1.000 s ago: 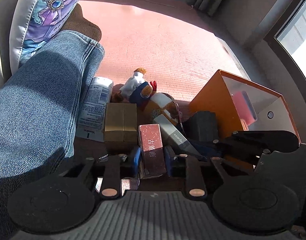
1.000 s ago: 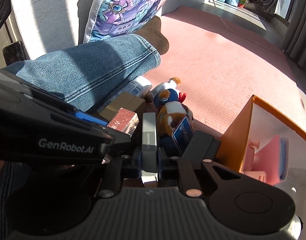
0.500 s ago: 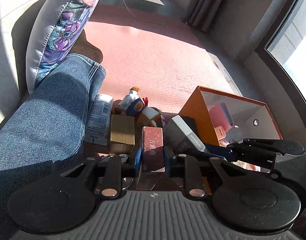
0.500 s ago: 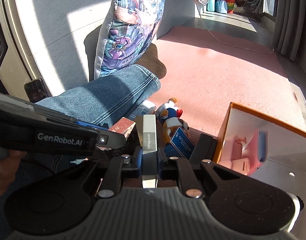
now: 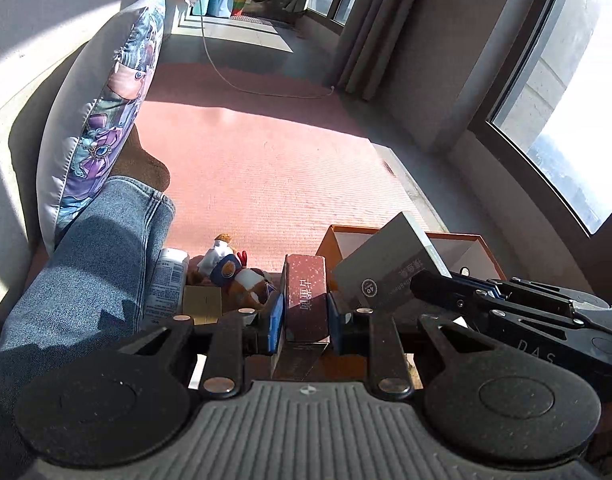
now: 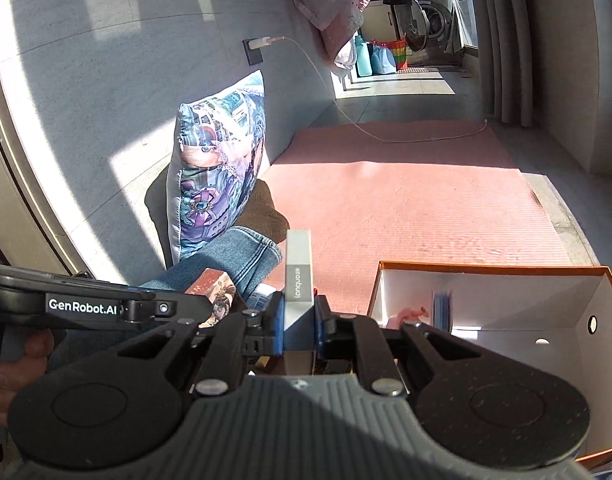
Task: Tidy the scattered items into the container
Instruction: 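Carry both boxes with both grippers over the orange box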
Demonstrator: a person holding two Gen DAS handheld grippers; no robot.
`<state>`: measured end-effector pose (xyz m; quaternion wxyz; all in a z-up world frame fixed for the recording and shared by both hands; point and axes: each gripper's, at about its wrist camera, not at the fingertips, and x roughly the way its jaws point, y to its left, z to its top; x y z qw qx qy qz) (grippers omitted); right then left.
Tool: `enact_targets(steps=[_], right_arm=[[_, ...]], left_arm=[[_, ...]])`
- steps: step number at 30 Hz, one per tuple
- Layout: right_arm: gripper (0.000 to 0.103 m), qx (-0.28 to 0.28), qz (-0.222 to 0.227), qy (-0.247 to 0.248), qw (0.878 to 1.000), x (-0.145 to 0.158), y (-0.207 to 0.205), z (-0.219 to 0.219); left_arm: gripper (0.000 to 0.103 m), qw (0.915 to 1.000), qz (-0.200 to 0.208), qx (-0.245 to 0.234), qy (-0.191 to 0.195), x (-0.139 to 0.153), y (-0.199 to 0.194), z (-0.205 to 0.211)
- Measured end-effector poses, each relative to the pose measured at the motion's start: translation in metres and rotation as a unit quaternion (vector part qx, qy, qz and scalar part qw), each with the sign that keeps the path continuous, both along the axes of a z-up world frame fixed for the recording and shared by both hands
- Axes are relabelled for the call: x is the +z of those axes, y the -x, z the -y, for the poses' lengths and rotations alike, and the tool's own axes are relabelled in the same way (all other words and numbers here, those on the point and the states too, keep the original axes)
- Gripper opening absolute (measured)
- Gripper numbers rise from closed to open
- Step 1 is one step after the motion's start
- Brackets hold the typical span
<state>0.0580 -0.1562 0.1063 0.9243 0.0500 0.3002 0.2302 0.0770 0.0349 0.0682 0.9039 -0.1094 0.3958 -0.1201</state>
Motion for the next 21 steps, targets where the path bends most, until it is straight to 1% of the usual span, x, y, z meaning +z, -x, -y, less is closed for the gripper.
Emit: enact_targets(steps=[7,11,15,18,21], right_arm=[[0.016,-0.066,0.032,-0.019,0.997,0.018,-0.002,0.049],[0.016,-0.106,0.041,-0.025,0.993,0.021,-0.005,0.078],[0.016,-0.137,0.033,-0.037,0.989,0.011,-0.012,0.102],[0.016,-0.153,0.025,-0.042,0.987,-0.002,-0.019,0.113],[0.016,-0.167,0.008,-0.052,0.985,-0.019,-0.030,0.125]], left_arm=[[0.027,0.9981,0.025,-0.045,0.035,0.020,-0.010,0.029],[0.027,0.9954,0.032,-0.076,0.049,0.024,-0.021,0.054],[0.027,0.9929,0.032,-0.099,0.058,0.021,-0.037,0.079],[0.027,0.9912,0.022,-0.112,0.068,0.014,-0.053,0.099],[0.027,0.9913,0.008,-0.117,0.061,0.003,-0.069,0.120]])
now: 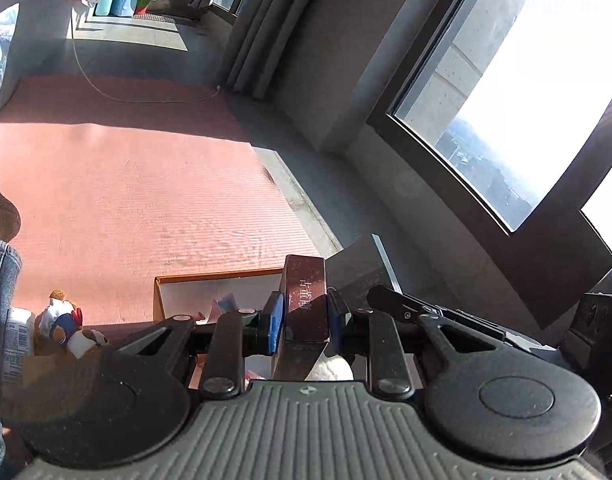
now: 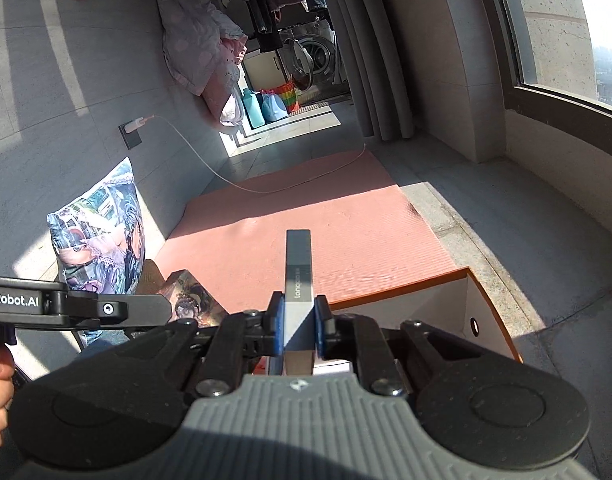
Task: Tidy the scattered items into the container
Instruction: 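Carry both boxes with both grippers over the orange box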
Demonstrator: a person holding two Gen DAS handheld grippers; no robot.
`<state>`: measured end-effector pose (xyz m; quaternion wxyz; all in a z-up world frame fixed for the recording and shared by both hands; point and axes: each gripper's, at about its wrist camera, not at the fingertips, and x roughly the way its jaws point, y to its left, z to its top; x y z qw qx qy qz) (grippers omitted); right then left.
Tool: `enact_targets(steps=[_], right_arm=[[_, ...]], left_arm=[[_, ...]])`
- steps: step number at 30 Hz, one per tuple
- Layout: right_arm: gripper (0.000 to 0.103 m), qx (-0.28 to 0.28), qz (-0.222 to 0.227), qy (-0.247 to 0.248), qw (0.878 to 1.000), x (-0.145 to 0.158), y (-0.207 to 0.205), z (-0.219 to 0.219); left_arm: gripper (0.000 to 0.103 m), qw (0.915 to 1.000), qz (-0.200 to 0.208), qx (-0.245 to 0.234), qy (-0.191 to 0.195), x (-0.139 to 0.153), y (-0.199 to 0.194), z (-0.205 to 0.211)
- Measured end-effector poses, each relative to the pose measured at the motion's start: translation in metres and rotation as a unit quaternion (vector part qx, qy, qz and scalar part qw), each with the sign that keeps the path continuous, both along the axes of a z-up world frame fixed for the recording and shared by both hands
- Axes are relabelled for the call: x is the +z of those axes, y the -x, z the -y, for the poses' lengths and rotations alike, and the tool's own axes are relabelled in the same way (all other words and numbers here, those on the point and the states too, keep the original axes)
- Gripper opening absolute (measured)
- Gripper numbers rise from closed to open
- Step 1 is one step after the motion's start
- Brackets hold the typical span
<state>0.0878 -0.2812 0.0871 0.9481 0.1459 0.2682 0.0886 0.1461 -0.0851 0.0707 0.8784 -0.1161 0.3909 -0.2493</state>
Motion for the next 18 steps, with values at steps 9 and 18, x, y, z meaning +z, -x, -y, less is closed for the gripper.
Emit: enact_targets(steps=[9,18], right_arm=[[0.016,-0.040,-0.059,-0.039,0.997,-0.049,-0.030,0.023],[0.016,-0.045,-0.120,-0.096,0.987,-0.086,-0.060,0.030]], left_arm=[[0.027,0.9973,-0.027,0.004,-0.068,-0.047,-0.040,0.049],[0.027,0.9913,-0.033,0.016,-0.126,-0.081,-0.055,0.073]])
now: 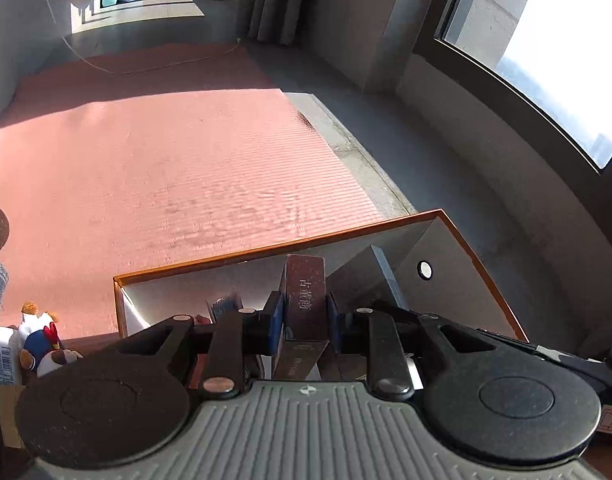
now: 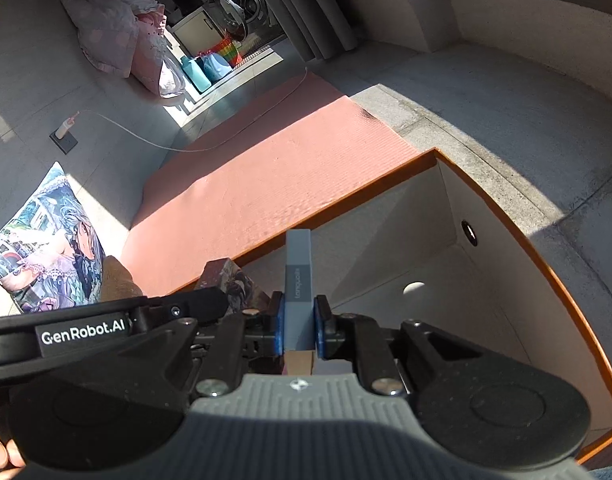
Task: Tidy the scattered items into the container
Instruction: 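Carry both boxes with both grippers over the orange box, then lower both boxes into the orange box and open both grippers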
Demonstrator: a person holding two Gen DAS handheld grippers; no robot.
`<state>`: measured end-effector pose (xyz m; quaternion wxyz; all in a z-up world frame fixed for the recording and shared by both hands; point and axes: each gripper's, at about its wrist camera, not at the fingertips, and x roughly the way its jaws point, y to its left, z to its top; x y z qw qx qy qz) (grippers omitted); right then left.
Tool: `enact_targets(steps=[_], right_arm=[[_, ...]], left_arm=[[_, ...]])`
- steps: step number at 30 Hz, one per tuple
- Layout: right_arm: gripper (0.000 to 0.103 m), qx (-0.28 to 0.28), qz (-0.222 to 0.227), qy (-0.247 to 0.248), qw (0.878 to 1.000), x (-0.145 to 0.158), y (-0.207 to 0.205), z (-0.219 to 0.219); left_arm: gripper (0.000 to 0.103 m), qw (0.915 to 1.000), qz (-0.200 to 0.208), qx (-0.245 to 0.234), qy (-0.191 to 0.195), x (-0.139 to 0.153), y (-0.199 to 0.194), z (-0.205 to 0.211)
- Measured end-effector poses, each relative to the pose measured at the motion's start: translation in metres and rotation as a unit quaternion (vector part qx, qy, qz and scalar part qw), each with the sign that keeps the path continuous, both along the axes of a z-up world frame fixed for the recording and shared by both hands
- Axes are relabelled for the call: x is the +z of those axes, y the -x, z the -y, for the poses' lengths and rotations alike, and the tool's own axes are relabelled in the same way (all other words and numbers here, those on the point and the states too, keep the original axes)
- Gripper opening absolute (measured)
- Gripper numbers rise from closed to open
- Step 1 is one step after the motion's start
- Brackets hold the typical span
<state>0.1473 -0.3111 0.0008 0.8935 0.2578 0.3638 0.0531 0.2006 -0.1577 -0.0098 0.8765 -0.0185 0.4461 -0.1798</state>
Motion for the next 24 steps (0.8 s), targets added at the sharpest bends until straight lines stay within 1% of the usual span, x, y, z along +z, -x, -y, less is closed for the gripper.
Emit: enact_targets(steps=[5,10,20,24], right_arm=[[0.016,0.000,-0.028,-0.008,1.000,-0.012,-0.011,-0.002],[0.016,-0.005,-0.048,-0.028,0.998,-0.022,-0.021,0.000],[0.016,0.001,-0.074,-0.010,0.997,-0.034,-0.031,-0.012],[0.016,0.005,-0.073,-0.012,0.997,-0.036,-0.033,-0.013]], left_arm=[[0.026,0.9997,-0.011,0.008,-0.021,-0.010,-0.004,0.006],[0.026,0.9993,-0.010,0.023,-0.029,-0.014,-0.010,0.008],[0.027,0.9977,-0.033,0.050,-0.031,-0.028,-0.021,0.002],[0.025,0.9977,-0.034,0.054,-0.023,-0.026,-0.021,0.000]])
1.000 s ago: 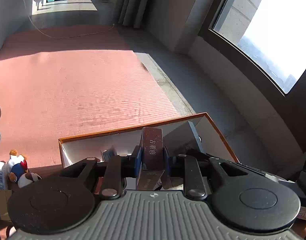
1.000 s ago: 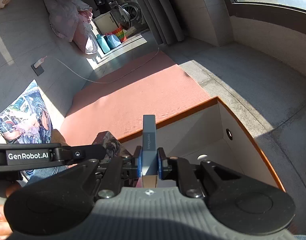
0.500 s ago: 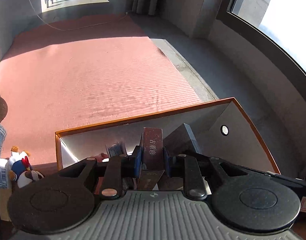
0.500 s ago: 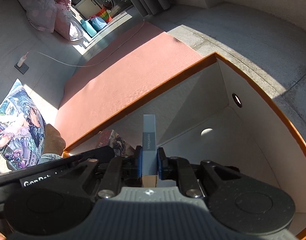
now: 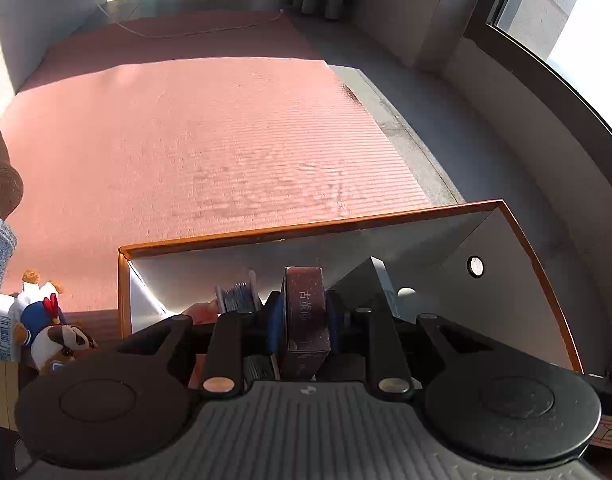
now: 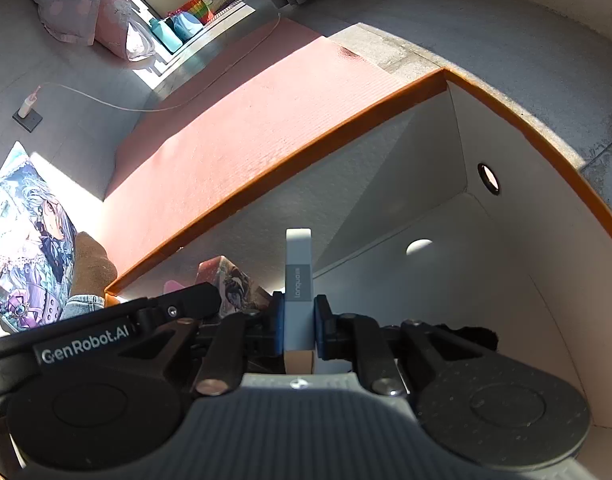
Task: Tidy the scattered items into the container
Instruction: 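Lower both boxes into the orange box and open both grippers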
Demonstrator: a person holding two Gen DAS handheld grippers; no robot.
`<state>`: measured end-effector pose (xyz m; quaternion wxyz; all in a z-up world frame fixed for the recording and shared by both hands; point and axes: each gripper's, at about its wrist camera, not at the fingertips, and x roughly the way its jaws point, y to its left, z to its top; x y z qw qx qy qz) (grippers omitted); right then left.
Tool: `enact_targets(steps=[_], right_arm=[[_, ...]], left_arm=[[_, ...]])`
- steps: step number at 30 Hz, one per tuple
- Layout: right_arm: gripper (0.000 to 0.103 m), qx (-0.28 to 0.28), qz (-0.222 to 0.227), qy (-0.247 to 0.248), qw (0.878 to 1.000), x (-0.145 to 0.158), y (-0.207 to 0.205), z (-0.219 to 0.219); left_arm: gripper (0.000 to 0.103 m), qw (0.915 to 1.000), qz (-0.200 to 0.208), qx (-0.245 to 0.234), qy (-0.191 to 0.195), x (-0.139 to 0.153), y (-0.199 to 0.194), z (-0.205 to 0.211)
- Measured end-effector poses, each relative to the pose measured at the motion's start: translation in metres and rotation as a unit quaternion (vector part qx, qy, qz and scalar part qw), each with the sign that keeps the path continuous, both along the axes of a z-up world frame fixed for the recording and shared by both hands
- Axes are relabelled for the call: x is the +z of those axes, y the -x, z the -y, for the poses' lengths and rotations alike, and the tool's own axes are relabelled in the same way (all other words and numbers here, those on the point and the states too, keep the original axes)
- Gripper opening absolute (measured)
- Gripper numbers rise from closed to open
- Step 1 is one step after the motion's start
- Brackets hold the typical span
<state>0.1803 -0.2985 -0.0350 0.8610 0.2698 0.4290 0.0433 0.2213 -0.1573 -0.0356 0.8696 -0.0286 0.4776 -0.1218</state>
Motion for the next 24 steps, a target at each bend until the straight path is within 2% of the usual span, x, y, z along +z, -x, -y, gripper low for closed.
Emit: enact_targets(steps=[5,13,19,24], right_arm=[[0.016,0.011,0.001,0.010,1.000,0.001,-0.001,-0.005],[0.016,0.046,0.015,0.059,0.997,0.007,-0.001,-0.022],[0.016,0.080,0.029,0.104,0.991,0.011,-0.004,-0.036],[0.019,0.123,0.026,0.126,0.984,0.008,-0.006,-0.047]], left_arm=[[0.027,0.9998,0.007,-0.011,0.014,0.012,0.002,-0.001],[0.029,0.9983,0.050,-0.018,0.025,0.036,0.023,-0.017],[0.029,0.9989,0.005,0.008,0.045,0.023,0.020,-0.041],[0.029,0.9985,-0.008,0.012,0.054,0.013,0.020,-0.046]])
